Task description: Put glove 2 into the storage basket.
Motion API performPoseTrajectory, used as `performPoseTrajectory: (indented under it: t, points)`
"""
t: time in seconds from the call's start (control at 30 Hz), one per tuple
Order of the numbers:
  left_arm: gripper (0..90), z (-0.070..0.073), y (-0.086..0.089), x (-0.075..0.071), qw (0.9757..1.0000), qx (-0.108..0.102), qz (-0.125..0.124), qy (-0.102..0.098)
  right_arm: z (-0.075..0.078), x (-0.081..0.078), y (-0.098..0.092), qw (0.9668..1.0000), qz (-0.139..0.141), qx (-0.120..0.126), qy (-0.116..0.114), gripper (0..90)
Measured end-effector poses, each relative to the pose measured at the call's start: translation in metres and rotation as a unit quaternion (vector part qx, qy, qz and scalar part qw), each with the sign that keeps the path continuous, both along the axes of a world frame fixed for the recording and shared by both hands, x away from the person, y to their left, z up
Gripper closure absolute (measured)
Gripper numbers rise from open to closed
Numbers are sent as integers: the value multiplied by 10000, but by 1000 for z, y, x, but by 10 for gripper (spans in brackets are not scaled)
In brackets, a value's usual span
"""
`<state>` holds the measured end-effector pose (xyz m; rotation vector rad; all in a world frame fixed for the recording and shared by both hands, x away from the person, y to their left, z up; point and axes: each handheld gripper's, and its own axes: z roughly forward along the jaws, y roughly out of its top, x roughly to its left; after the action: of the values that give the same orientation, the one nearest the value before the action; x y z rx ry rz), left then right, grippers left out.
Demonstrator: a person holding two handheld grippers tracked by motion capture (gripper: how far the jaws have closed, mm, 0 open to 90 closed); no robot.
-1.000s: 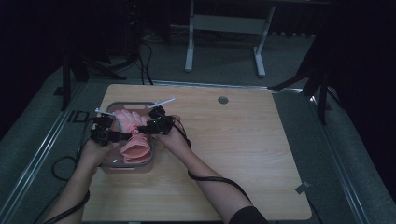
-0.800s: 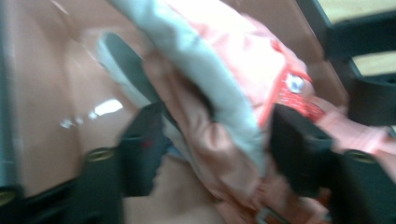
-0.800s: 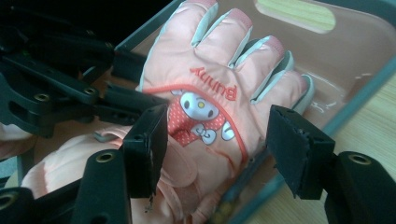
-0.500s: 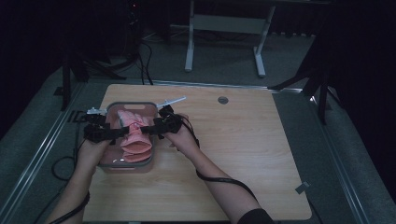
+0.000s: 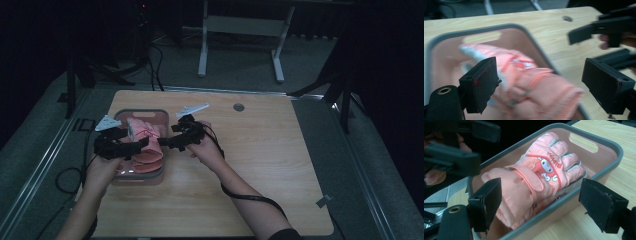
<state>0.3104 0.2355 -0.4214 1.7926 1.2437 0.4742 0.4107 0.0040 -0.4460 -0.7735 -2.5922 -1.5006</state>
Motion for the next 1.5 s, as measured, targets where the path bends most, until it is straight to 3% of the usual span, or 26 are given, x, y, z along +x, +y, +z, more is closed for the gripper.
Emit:
performPoseTrajectory:
  t: [0.2,0.5,0.7,0.9,1.0,1.07,1.13,1.33,1.5]
  points:
    - [137,5,-28,-14,9988,-92,-457,-135,-1,-2,-23,9999,-76,-69,-56,185]
    - [138,9,-73,-31,9930,-169,-1132,-306,-5,-7,-54,9997,-177,-140,-70,185]
    - [138,4,-98,-38,9886,-105,-1465,-317,-9,-14,-70,9994,-187,-241,-174,181]
    - [138,-5,-113,-43,9842,-183,-1738,-291,-18,-21,-83,9994,-168,-265,-126,181]
    - [138,-9,-121,-45,9813,-125,-1893,-313,-23,-24,-89,9994,-163,-279,-124,181]
    - [137,-12,-127,-45,9806,5,-1939,-285,-26,-27,-92,9994,-163,-288,-130,181]
    - [137,-14,-131,-45,9789,-68,-2026,-253,-30,-29,-97,9993,-173,-301,-108,181]
    - [137,-23,-146,-48,9741,20,-2252,-206,-41,-35,-111,9991,-180,-362,-133,180]
    - [138,-37,-155,-49,9716,-41,-2364,-85,-53,-38,-122,9991,-221,-323,-137,180]
